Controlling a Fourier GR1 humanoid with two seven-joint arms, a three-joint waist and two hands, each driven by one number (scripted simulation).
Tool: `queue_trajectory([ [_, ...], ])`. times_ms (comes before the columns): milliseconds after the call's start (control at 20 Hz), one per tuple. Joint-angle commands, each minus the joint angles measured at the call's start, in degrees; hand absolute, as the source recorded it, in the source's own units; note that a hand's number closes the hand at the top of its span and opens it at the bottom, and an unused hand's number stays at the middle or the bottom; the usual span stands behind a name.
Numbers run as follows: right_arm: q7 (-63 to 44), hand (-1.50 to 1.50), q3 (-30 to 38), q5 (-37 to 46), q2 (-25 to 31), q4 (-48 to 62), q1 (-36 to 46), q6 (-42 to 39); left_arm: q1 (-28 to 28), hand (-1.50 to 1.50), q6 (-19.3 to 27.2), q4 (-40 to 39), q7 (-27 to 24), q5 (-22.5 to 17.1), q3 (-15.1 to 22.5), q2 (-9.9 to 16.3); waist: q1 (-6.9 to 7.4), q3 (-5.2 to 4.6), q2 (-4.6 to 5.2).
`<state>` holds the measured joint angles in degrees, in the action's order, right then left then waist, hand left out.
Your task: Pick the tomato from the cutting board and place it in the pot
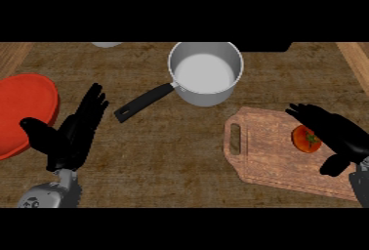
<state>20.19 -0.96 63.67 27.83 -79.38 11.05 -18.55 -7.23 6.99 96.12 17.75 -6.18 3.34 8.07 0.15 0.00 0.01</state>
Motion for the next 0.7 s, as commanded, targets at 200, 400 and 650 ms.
queue_trajectory([
  [200, 9.25, 1.50, -0.72, -1.39, -2.11, 2.52, 0.00, 4.50, 2.26, 0.00, -1.81, -1.69, -3.59, 0.91, 0.05, -1.12, -0.10, 0.00, -0.01],
  [400, 11.44, 1.50, 1.19, -0.97, -2.06, 3.73, -0.36, 6.61, -1.30, 0.00, -2.32, -3.42, -1.35, 0.47, -2.28, -0.92, -0.22, 0.00, -0.01],
  [650, 10.04, 1.50, 1.98, -1.33, -3.17, -1.12, -0.66, 3.81, -1.07, 0.00, -2.72, 0.33, 2.52, 0.54, -2.43, -0.99, -0.22, 0.00, -0.06],
])
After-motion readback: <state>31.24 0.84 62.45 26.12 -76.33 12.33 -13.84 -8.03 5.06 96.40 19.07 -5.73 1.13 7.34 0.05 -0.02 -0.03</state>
